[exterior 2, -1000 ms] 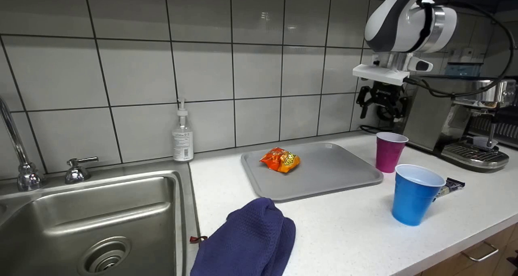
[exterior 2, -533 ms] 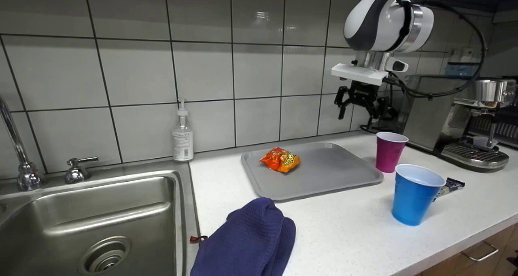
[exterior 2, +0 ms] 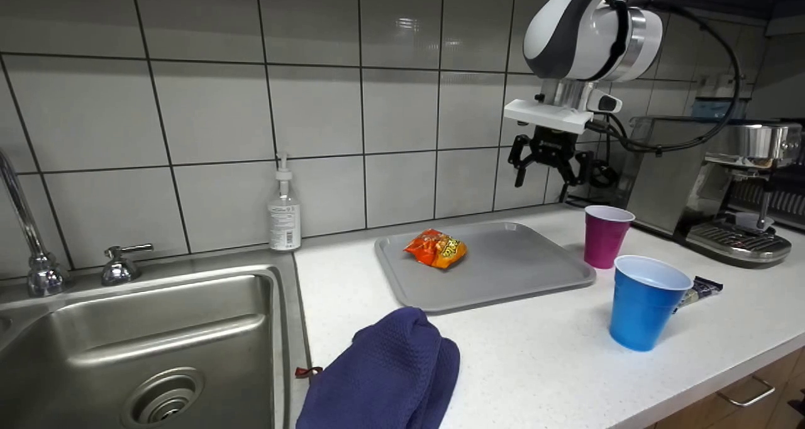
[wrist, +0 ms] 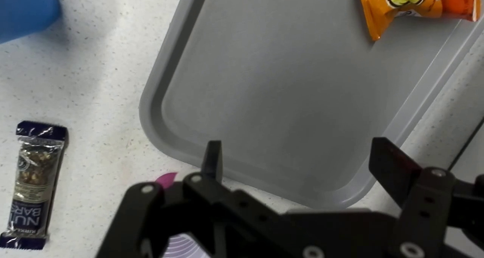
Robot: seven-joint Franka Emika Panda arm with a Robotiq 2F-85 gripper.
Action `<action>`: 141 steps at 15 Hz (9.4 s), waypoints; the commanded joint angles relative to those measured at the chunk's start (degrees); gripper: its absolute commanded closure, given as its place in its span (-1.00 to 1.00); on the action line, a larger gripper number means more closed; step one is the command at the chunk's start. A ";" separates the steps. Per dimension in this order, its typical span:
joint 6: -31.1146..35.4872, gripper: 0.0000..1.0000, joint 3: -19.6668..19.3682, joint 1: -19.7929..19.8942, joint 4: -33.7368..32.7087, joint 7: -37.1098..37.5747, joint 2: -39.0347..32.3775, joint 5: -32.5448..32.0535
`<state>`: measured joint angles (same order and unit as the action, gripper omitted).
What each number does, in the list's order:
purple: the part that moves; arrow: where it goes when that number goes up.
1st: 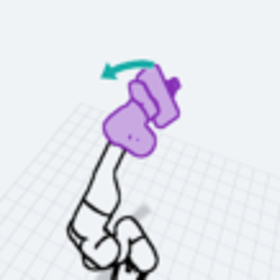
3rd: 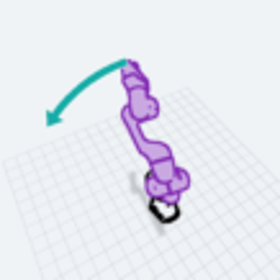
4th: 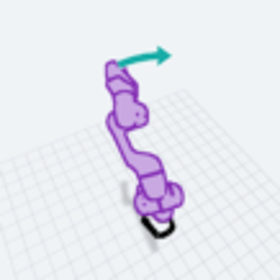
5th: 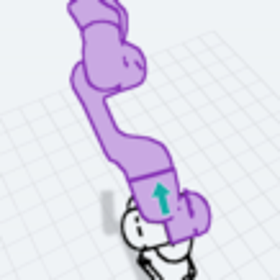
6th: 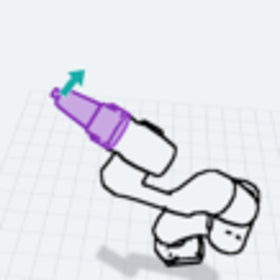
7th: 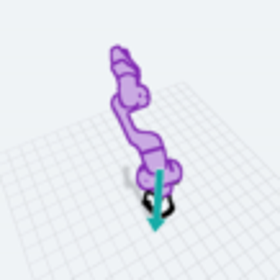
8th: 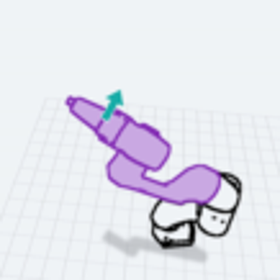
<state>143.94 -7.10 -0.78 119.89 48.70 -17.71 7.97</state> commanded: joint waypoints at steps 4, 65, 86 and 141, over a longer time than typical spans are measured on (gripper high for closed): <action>-0.16 -1.00 0.08 0.11 -0.10 -0.03 0.01 -0.05; 10.09 0.53 1.33 -15.64 -12.15 -2.22 -21.38 -2.85; 11.43 0.99 2.22 -14.92 -9.87 -3.37 -15.57 -2.08; 10.61 0.99 9.83 -25.93 -6.68 -6.74 -14.49 -6.73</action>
<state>155.45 2.45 -26.79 113.16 43.12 -32.52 2.16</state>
